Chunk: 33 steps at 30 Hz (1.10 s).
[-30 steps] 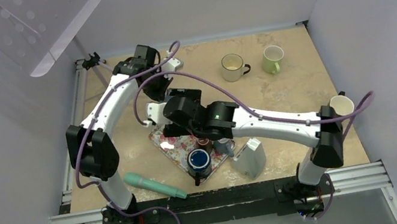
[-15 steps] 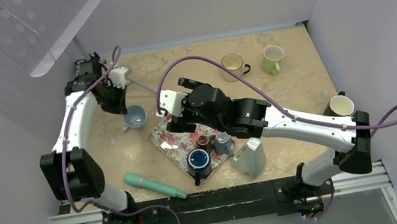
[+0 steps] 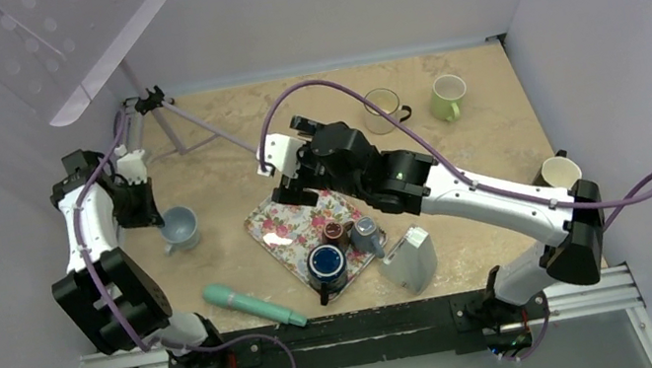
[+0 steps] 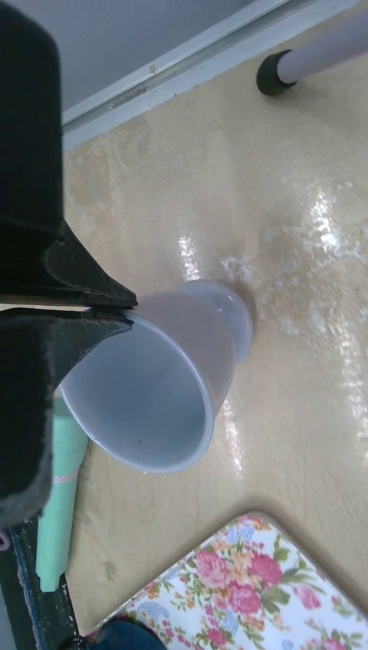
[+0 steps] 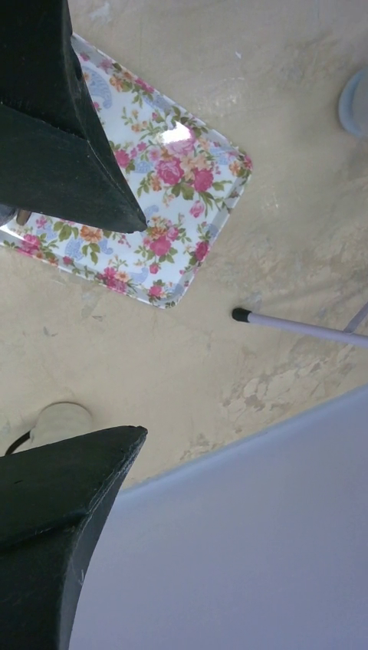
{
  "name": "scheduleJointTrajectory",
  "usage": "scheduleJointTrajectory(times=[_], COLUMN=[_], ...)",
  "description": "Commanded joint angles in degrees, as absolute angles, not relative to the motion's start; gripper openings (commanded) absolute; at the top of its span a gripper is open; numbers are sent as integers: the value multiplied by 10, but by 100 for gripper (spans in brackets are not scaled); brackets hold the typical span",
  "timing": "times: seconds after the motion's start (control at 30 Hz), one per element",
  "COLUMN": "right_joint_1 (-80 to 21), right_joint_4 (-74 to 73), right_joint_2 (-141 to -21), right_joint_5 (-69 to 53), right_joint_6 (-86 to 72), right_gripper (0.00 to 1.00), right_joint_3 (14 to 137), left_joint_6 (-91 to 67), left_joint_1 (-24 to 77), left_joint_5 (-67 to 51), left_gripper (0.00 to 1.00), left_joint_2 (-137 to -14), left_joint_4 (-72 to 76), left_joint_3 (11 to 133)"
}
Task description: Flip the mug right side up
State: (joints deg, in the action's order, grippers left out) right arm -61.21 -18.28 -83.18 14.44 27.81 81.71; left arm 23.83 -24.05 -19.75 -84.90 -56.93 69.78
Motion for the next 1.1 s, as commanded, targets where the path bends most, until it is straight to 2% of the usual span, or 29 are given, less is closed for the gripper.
scheduleJointTrajectory(times=[0.0, 0.07, 0.1, 0.17, 0.23, 0.3, 0.43, 0.6, 0.7, 0.9, 1.07], right_joint_1=[-589, -578, -578, -577, -577, -577, -567, -513, -463, -359, -261], right_joint_4=[-165, -195, -219, -270, -305, -313, -346, -370, -359, -353, -354], right_joint_2=[-843, -851, -859, -877, -886, -879, -875, -872, -852, -810, -780], right_joint_5=[110, 90, 80, 65, 54, 43, 41, 26, 25, 31, 22], right_joint_6=[269, 255, 248, 237, 222, 208, 160, 63, -4, -76, -80], right_gripper=[99, 99, 99, 99, 98, 98, 98, 96, 95, 95, 95], right_joint_3=[835, 848, 860, 880, 889, 874, 868, 854, 831, 799, 794], left_joint_6=[281, 289, 290, 293, 296, 303, 321, 330, 328, 357, 427], left_joint_1=[-272, -273, -273, -273, -273, -273, -271, -236, -176, 6, 225], left_joint_5=[-239, -237, -237, -236, -230, -224, -260, -312, -334, -400, -347], left_gripper=[0, 0, 5, 24, 38, 48, 61, 64, 64, 63, 63], left_joint_2=[-879, -893, -895, -894, -893, -890, -863, -826, -811, -810, -859], left_joint_4=[-563, -561, -556, -551, -546, -548, -569, -622, -667, -762, -819], left_joint_3=[708, 708, 707, 706, 706, 710, 732, 778, 810, 884, 958])
